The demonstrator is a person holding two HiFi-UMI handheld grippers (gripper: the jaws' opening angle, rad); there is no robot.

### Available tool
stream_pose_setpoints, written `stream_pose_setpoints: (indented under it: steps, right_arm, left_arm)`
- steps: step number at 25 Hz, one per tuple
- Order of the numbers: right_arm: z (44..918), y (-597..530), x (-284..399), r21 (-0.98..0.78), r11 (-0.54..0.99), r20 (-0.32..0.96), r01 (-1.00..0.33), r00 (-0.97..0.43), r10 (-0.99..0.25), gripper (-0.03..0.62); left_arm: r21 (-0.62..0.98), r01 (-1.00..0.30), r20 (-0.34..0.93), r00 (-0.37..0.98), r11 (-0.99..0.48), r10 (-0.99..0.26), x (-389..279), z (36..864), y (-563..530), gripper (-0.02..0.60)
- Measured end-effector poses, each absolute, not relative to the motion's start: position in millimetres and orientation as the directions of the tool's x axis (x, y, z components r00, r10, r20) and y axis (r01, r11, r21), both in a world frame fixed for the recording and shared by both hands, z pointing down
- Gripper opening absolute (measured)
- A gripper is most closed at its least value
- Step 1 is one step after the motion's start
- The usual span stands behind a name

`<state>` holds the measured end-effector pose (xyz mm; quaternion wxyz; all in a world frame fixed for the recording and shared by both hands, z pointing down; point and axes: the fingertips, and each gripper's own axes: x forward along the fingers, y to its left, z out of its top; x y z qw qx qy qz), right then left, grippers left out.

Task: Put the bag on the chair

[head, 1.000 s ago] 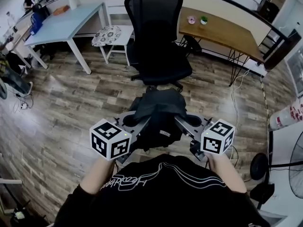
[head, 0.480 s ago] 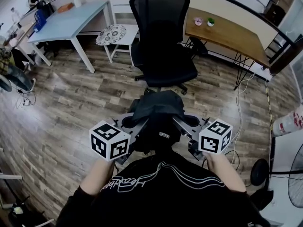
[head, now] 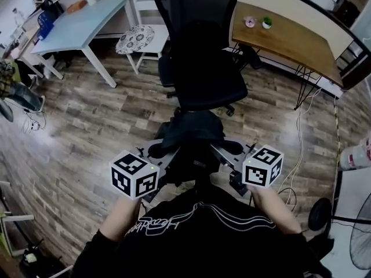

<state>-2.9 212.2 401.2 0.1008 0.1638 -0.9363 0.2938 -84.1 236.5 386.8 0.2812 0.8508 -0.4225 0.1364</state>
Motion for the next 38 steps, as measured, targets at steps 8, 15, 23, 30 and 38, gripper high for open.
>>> stream_pose_setpoints:
  steps: [8,15,23,30,38]
  right_arm:
    - [410,110,21,-0.543,0.746,0.265,-0.385,-0.922,-0.283,0.011]
    - [410,50,40,-0.543,0.728,0.244,-0.419,-0.908,-0.341,0.011]
    - [390,0,47,-0.487,0.743,0.248,-0.459,-0.888,-0.387,0.011]
    - [389,-35,33,-0.473,0.741,0.271,-0.477,-0.879,-0.393,0.011]
    - [405,-100,18,-0.502,0.706,0.300,-0.500,-0.866,-0.400,0.011]
  left_arm:
    - [0.379,-0.779,0.489,0.627,-0.499,-0.607,-60,396,134,0.034]
    - [0.339,-0.777,0.500,0.627,-0.531,-0.598,-42,394,70,0.034]
    - [0.326,-0.757,0.461,0.650,-0.566,-0.604,-37,379,17,0.034]
    - [0.332,-0.756,0.450,0.653,-0.564,-0.610,-52,379,-17,0.034]
    - [0.359,-0.746,0.469,0.664,-0.562,-0.582,-67,395,-83,0.034]
